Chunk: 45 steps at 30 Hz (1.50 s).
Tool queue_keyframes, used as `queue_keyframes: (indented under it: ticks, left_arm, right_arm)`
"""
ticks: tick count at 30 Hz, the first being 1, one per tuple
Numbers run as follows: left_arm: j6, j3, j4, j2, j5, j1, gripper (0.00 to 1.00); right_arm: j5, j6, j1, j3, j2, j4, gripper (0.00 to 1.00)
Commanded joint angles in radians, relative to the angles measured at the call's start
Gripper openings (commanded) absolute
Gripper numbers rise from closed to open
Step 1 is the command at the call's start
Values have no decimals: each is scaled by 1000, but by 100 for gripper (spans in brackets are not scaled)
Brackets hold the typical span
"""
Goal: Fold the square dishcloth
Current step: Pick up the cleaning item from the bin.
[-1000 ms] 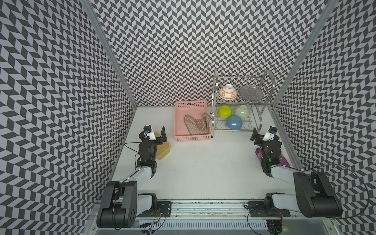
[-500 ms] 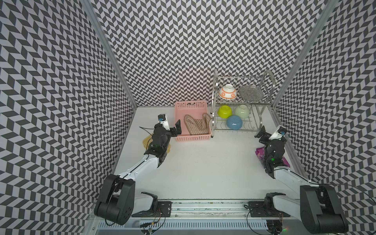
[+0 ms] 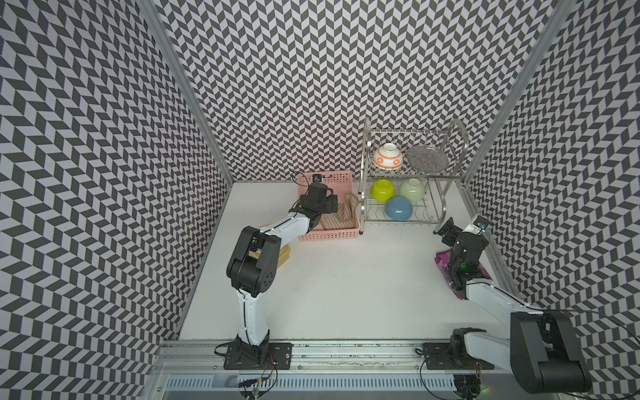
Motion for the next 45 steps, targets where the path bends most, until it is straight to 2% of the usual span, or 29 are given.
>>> queue_keyframes:
  ticks: [1,8,12,15,22,28,33,38,45]
  left_arm:
    - [-12,110,-156,74,-24,-5,100]
    - [-11,257,-258,218,14,-5,100]
    - [-5,279,-266,269,30,-6,100]
    - [-4,288,-272,297,34,0,96]
    - [-14,290,-274,351,87,30,75]
    - [-14,317,-286,389,111,49,38]
    - [-14,342,-292,399,126,65,0]
    - [20,368,-268,346,138,75,0]
    - [66,365,-225,196,115,74,0]
  right_arm:
    - [12,9,-4,16,6,23,100]
    - [4,9,-4,22,19,22,100]
    - [-2,8,-4,20,15,21,100]
    - [-10,9,-4,20,13,21,100]
    - [-15,14,-4,15,3,20,100]
    - [-17,13,-4,16,3,19,100]
    - [-22,10,-4,16,3,17,100]
    - [-26,9,-4,23,2,6,100]
    - [-39,7,-4,21,-17,-3,100]
